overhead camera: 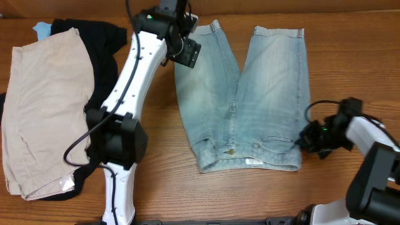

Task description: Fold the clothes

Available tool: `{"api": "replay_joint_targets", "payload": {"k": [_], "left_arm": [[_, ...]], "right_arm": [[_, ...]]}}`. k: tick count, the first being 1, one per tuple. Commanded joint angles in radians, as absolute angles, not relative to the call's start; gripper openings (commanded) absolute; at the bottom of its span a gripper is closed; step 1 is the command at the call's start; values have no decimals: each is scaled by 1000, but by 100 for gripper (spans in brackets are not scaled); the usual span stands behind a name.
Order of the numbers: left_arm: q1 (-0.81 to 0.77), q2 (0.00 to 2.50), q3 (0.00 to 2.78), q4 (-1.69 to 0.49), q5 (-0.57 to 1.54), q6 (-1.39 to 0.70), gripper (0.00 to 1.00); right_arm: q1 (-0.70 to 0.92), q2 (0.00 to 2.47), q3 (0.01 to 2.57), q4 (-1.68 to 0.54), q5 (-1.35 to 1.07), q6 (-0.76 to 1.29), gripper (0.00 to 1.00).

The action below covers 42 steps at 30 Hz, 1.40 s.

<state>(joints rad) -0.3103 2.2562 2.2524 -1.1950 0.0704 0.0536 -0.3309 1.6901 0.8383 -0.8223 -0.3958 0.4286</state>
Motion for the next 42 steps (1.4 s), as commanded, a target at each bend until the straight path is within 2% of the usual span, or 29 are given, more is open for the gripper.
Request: {"api": "replay_joint_targets", "payload": {"k": [1,8,13,15,21,22,24,27,33,42], "left_arm": [[-277,2305,2258,-1196,75,44,79],[-192,2309,2258,-1167,75,45,80],[-126,2309,2258,-1166,75,45,80],[-105,2309,2258,-1162,75,45,80],[-67,2309,2258,-1142,78,48,80],[-64,2309,2258,-1143,79,48,80],[-63,2309,2258,-1143,79,48,80],[-63,2309,2258,-1142,79,52,81],[-66,2309,2258,-1122,133,44,82],[-73,2309,2258,-1121,162,44,81]], "right_arm": [[-138,1697,762,-819,-447,445,4],[173,1695,747,-822,-489,579,4],[303,1690,748,-825,-564,578,5],[345,1674,749,-826,-583,545,9],[388,1555,830,-903,-474,561,36],[364,1525,866,-923,-413,577,50],[314,1498,910,-925,-327,577,69],[220,1493,966,-849,-217,511,81],[68,1539,973,-574,-30,434,82],[-35,1727,978,-234,18,306,78]]}}
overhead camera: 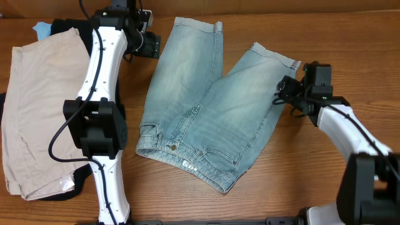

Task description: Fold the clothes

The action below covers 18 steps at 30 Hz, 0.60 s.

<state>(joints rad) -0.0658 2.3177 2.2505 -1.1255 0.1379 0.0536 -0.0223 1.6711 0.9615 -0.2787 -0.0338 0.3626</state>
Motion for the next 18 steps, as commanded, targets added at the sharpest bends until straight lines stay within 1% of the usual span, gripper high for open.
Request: {"api": "replay_joint_targets", "payload": {"k": [1,3,7,10,15,18], "left_arm": [[-75,2309,2258,-1120,162,44,81],[-77,2309,2258,-1118,162,44,81],[-78,2309,2258,-1117,162,44,81],[-79,2310,2258,-1114,162,44,81],[-83,2310,2258,-1108,163,44,81],[-86,2310,2258,-1102,163,44,82]], "right_arm": [[-35,1745,978,-212,34,306,77],[-35,1798,978,-156,51,306,72],[-31,1821,978,-130,40,307,61],[-28,1827,978,-137,25,308,58],[-27,1862,977,-147,-4,310,56],[-25,1882,976,-147,-44,310,50]]}}
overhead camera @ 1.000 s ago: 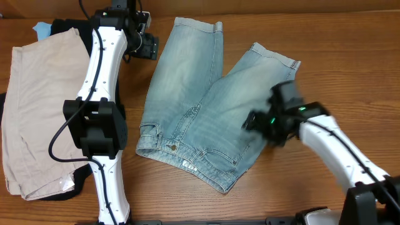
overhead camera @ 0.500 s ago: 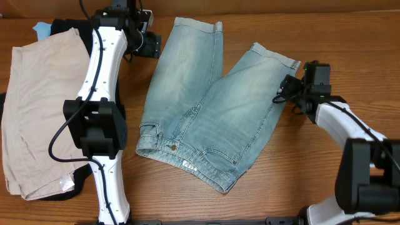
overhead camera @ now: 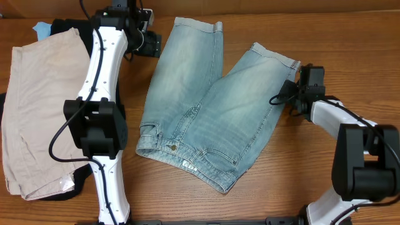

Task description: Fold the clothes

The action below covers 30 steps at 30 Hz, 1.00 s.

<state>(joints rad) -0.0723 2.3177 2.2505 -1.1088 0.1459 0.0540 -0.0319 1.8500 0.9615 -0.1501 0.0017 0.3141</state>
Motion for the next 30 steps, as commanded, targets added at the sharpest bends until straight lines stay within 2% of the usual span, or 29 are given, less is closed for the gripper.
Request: {"api": "replay_joint_targets", "payload": {"k": [1,5,9,12,20,26,30], "left_arm": [[-87,2310,2258,-1100,165,44,82],[-91,2310,2258,-1092,184,44,83],[-97,2310,2258,-1093,184,44,84],[-101,2310,2258,-1095,185,44,84],[-125,2310,2258,-1095,184,44,87],[-163,2318,2258,-1096,184,44,87],[-194,2322,2258,-1100,184,45,87]], "right_arm": [[-22,1889,976,-147,-44,310,50],[-1,1922,976,-154,-59,315,43],[12,1931,976,-212,-68,380,18],[-2,1922,977,-264,-55,461,4],[-202,1808,977,-482,-43,480,4],[-402,1741,977,-752,-46,500,4],[-470,1741,975,-937,-47,511,5]]}}
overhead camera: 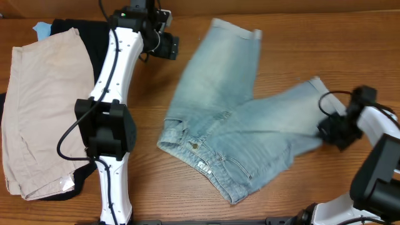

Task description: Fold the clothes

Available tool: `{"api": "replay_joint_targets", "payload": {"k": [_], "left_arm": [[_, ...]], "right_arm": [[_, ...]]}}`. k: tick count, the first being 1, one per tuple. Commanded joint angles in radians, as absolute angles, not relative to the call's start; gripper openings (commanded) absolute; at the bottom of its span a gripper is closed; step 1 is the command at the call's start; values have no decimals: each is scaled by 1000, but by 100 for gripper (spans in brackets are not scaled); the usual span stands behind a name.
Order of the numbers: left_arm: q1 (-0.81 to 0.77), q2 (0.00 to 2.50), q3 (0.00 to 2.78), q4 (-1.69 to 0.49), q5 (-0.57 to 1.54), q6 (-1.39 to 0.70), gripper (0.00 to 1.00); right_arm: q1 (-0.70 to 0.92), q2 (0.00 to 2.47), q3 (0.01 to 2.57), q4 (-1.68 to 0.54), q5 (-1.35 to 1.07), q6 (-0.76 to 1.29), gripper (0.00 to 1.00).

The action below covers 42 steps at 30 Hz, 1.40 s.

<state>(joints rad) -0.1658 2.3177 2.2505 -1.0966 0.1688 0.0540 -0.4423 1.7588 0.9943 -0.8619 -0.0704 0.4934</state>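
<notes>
Light blue denim shorts (231, 125) lie flat in the middle of the table. The waistband sits at the lower left, one leg points to the far edge, and the other leg points right. My left gripper (169, 47) hovers left of the far leg, with a strip of bare wood between it and the denim. Whether its jaws are open or shut is not visible. My right gripper (331, 130) is at the hem end of the right-pointing leg, touching the cloth and apparently shut on its edge.
A beige garment (44, 106) lies at the left on top of a black garment (94, 34). A bit of blue cloth (41, 28) shows at the far left corner. The left arm's base stands between that pile and the shorts.
The shorts have shifted to the right, and their right leg now points more sideways. My right gripper has moved right and nearer with that leg's hem. My left gripper has moved a little right.
At first the shorts lay straight, with my left gripper at the far left leg and my right gripper by the waistband's right end. Later they lay skewed further left, with my right gripper at the right leg's hem. Now they lie further right with the legs splayed.
</notes>
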Motion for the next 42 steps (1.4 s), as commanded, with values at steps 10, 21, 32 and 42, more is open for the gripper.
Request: {"api": "replay_joint_targets", "payload": {"k": [10,21,32,42], "left_arm": [[-257,2330,2258,-1122,173,73,87],[-256,2330,2258,-1163,173,82,87],[-256,2330,2258,-1172,173,82,87],[-256,2330,2258,-1181,173,82,86]], "right_arm": [[-449,1615,977,-1068,-105,490,20],[-328,1241,1127,-984,-192,241,94],[7,1660,1137,-295,-87,238,93],[155,1997,1232,-194,49,241,91]]}}
